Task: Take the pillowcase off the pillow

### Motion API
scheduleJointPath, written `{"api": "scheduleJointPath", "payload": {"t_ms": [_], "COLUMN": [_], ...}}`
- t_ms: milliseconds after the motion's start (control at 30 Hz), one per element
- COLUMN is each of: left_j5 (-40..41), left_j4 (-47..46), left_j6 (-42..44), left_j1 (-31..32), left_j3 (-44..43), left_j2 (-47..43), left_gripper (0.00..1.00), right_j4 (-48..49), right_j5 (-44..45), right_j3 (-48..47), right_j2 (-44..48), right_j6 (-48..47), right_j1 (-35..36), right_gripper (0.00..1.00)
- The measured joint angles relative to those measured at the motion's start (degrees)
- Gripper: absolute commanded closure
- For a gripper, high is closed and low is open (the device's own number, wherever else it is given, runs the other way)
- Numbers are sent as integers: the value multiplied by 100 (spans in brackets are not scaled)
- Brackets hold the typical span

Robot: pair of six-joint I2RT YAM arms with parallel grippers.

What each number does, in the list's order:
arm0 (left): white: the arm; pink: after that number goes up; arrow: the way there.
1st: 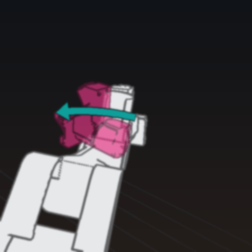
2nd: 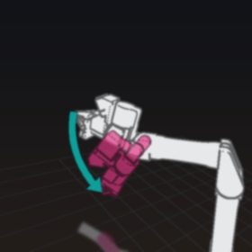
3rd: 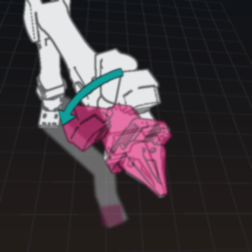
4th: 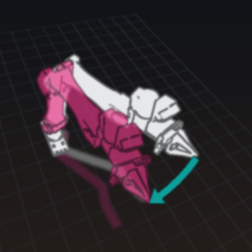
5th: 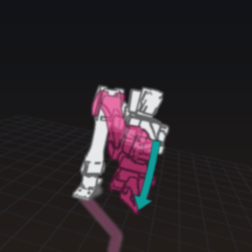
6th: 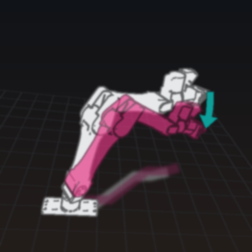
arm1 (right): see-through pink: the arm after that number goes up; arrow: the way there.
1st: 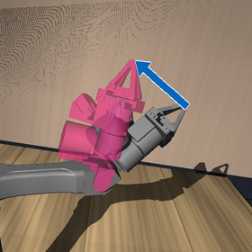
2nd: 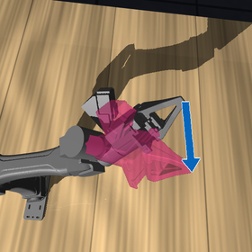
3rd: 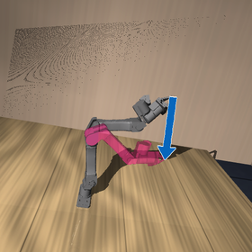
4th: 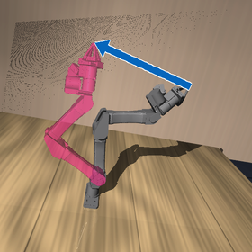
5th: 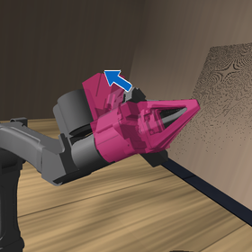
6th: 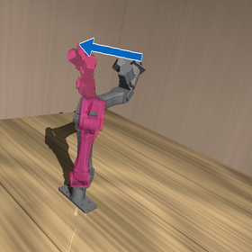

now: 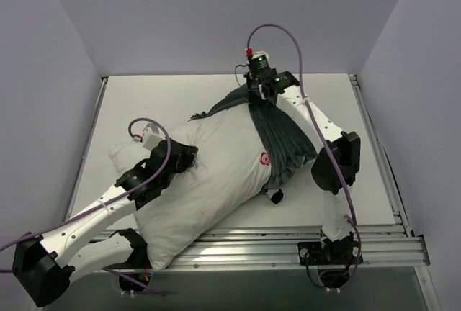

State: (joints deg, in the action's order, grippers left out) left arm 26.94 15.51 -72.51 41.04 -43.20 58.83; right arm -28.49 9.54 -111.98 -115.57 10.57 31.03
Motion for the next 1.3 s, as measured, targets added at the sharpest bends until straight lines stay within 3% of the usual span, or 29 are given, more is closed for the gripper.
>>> {"api": "scheduleJointPath", "payload": {"t_ms": [167,267,367,433,500,533,567,633,667,767,867,1000,1167,1300], "left_j5": [-15,-17,72,170,254,269,271,190,125,-271,-638,-817,-223,306], "left_j4": [437,682,901,1010,1095,1139,1198,1281,1274,1207,1117,1113,1102,1099], "left_j6": [-407,-485,-330,-4,538,1032,1480,2317,2728,3934,4852,5775,6728,7217], "left_j1": [321,372,382,382,382,382,382,382,389,472,730,1449,2946,3707], "left_j3": [57,63,50,-68,-308,-518,-708,-1095,-1272,-1646,-1788,-1797,-1915,-2057], "left_j2": [-734,-1014,-1095,-1023,-863,-723,-616,-428,-365,-332,-365,-258,608,1469], "left_gripper": [98,98,98,97,78,53,42,29,16,3,1,6,6,6], "right_j4": [-483,-651,-514,-385,-201,-133,-55,120,190,411,710,944,1008,986], "right_j5": [-876,-1467,-1788,-1880,-1912,-1928,-1923,-1869,-1808,-1574,-1377,-1233,-1209,-1259], "right_j3": [-111,-2,66,107,166,203,267,507,654,1250,2133,3250,4542,5541], "right_j2": [74,195,273,289,313,350,433,717,938,1895,3150,4653,5727,6140], "right_j6": [916,1178,1193,1185,1134,1132,1095,1060,1045,1025,1021,1045,1217,1392], "right_j1": [-1078,-1381,-1333,-1248,-1161,-1119,-1082,-1062,-1064,-1084,-1113,-1117,-1117,-1117], "right_gripper": [100,100,90,75,61,57,52,40,37,23,16,9,5,5]}}
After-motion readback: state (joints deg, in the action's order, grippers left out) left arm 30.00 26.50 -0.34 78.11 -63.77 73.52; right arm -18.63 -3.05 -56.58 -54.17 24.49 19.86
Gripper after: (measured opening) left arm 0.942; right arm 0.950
